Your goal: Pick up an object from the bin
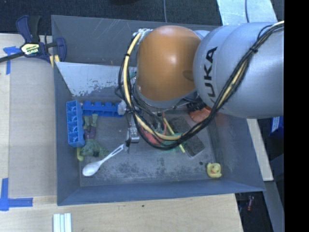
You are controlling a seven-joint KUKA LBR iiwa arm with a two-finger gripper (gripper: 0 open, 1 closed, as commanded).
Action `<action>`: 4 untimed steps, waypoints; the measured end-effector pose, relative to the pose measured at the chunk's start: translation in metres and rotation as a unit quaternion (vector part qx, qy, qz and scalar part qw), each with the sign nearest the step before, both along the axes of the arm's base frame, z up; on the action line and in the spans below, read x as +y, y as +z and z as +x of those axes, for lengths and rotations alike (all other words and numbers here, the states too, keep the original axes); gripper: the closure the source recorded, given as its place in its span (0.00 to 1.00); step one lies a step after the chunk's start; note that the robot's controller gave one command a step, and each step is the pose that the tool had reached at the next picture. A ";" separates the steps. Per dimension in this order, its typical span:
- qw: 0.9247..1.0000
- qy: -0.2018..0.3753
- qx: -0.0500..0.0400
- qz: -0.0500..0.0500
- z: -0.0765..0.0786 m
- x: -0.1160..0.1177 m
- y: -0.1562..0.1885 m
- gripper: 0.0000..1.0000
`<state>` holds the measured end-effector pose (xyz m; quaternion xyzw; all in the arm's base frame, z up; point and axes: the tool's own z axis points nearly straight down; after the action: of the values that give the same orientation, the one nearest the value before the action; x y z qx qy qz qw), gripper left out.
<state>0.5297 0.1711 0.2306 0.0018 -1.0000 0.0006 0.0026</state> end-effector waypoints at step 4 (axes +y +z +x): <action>1.000 -0.018 -0.008 0.002 0.095 -0.057 -0.129 0.00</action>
Offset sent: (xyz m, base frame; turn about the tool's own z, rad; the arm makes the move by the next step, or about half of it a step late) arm 0.0979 -0.0264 -0.1384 0.0882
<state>0.6249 0.1139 0.1020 -0.0161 -0.9999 -0.0017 -0.0050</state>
